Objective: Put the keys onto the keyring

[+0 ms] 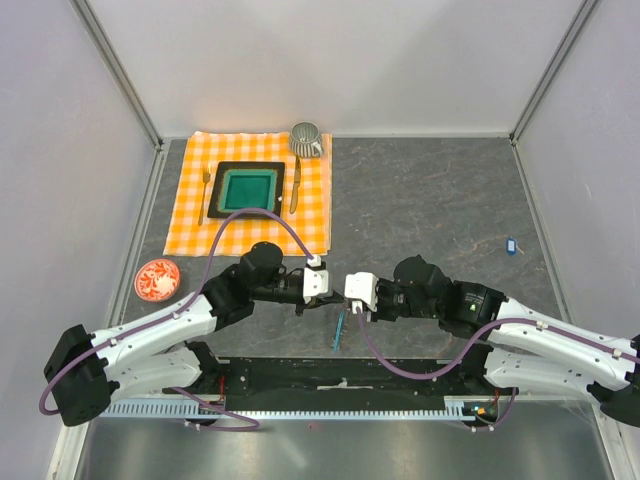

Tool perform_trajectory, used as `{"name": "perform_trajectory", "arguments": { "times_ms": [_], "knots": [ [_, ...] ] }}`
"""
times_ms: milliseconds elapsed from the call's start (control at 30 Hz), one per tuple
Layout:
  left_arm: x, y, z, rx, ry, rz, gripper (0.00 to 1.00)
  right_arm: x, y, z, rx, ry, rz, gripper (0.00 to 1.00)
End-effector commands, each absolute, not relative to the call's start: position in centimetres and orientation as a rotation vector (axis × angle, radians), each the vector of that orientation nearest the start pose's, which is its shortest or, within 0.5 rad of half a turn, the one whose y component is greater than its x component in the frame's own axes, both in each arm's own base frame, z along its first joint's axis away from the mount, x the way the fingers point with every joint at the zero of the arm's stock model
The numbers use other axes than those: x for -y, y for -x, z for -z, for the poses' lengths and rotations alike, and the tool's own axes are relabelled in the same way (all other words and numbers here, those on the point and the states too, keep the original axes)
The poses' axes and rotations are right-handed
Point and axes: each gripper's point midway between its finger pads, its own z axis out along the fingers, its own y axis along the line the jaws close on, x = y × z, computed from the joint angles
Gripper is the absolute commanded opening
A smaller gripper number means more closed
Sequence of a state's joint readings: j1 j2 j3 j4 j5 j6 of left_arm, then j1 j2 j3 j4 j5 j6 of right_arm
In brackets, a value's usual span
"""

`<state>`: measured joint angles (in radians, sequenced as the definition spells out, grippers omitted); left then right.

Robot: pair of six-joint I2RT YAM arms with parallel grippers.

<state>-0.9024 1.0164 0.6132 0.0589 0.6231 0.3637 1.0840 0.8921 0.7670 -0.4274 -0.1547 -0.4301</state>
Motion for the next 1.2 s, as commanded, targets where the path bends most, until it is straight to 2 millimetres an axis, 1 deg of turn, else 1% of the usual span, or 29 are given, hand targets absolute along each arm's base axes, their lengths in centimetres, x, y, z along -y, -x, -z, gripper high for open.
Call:
{"name": "perform_trajectory", "arguments": {
  "times_ms": [0,167,500,700,833,1167],
  "knots": [
    [32.14,-13.70,-21.51,-1.206,-1.427,0.970,0.02,-27.00,-13.07,-19.13,-1.498,1.520,-0.557,0.00],
    [32.15,-13.82,-21.56,-1.206,-1.423,0.965,0.02,-26.93,-12.70,-19.12,-1.499,1.521,-0.577,0.00],
    [32.08,-13.96,-21.40,-1.213,-1.419,0.964,0.02,-26.72,-12.93,-18.35,-1.545,1.516,-0.561,0.00],
    [32.08,-13.92,-21.48,-1.212,-1.417,0.967,0.02,-26.81,-12.84,-18.56,-1.540,1.512,-0.571,0.00],
    [32.13,-13.81,-21.51,-1.208,-1.419,0.974,0.02,-26.89,-12.91,-18.30,-1.547,1.515,-0.568,0.00],
    [32.21,-13.53,-21.71,-1.196,-1.425,0.991,0.02,-27.05,-13.34,-18.32,-1.550,1.497,-0.554,0.00]
  ]
}}
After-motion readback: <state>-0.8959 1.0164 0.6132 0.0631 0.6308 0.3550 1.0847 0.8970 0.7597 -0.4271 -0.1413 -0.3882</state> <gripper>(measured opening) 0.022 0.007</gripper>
